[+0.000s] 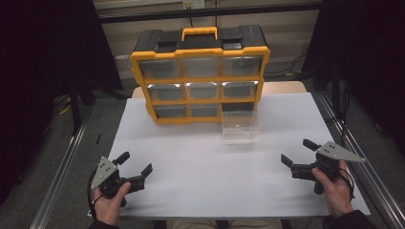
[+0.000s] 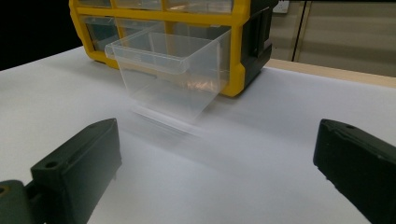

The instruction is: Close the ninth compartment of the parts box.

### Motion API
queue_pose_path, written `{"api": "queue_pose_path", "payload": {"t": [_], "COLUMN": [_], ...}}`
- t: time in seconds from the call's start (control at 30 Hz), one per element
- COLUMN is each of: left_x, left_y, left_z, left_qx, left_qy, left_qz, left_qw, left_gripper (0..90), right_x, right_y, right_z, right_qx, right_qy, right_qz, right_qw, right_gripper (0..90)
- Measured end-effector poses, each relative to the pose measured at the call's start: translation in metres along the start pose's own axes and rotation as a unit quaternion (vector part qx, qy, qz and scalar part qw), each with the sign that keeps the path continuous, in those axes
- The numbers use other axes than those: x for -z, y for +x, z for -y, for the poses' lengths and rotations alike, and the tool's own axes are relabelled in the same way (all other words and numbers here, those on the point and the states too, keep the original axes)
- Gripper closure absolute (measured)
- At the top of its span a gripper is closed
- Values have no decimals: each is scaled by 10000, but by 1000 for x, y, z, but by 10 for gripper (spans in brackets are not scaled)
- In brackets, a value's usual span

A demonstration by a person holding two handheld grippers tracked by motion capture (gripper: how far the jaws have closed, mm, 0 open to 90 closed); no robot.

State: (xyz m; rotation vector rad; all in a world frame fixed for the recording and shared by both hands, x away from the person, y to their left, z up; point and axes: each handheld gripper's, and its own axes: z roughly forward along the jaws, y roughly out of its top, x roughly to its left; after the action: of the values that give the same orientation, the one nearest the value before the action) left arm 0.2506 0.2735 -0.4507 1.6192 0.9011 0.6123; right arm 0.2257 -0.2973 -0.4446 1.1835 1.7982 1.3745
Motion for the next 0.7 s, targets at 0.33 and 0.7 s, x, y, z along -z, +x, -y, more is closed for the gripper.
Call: {"api": "queue_pose_path", "payload": {"t": [0.33, 0.7], "left_x": [-3, -4], "left_y": [-1, -1], "left_z": [1, 2], "left_qx": [-7, 13], "left_qy": [126, 183], "left_qz": [34, 6], "left_qw": [9999, 9998], "left_gripper": [26, 27], "right_x": [-1, -5], "right_y": [1, 7], "right_z": [0, 0], "right_qx": [69, 170], "right_qy": [70, 170], "right_qz": [-57, -285], "right_qw": [9999, 9993], "right_gripper": [4, 6]}}
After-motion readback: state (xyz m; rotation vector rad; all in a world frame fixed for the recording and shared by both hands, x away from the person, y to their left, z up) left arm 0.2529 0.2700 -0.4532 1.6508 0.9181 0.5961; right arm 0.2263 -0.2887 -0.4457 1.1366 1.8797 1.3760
